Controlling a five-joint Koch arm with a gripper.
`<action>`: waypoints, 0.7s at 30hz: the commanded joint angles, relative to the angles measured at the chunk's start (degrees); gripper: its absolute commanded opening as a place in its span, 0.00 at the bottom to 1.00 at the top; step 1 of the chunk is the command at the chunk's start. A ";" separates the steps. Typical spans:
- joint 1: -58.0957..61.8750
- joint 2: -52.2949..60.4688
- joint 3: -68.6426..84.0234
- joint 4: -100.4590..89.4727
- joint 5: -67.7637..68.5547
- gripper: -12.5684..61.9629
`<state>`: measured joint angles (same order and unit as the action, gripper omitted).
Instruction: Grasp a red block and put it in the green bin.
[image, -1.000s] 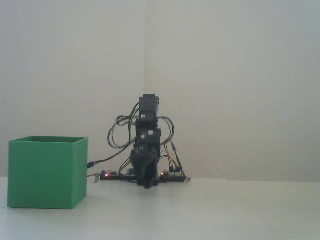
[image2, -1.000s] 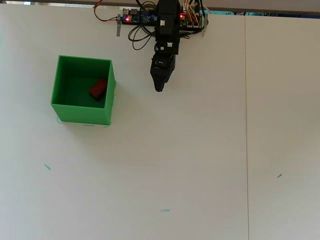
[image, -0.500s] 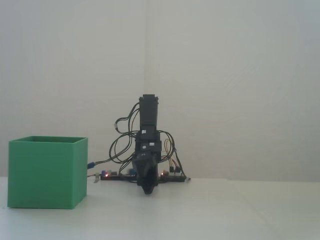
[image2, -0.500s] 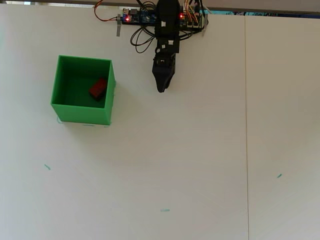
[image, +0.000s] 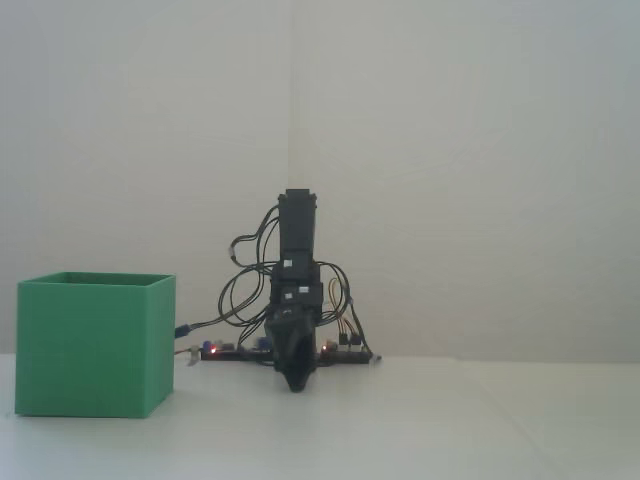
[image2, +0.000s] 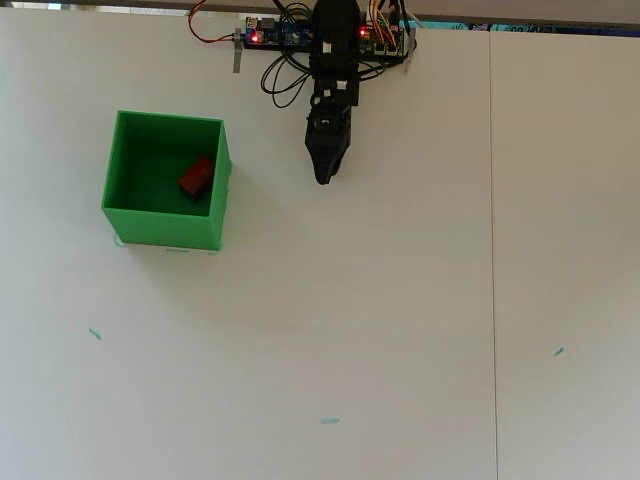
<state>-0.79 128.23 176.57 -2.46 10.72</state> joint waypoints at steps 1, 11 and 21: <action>0.00 5.10 3.60 2.11 -0.09 0.63; 0.09 5.01 3.60 3.96 -0.09 0.63; -0.26 5.01 3.60 4.31 -0.09 0.63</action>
<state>-0.70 128.23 176.57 -1.85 10.72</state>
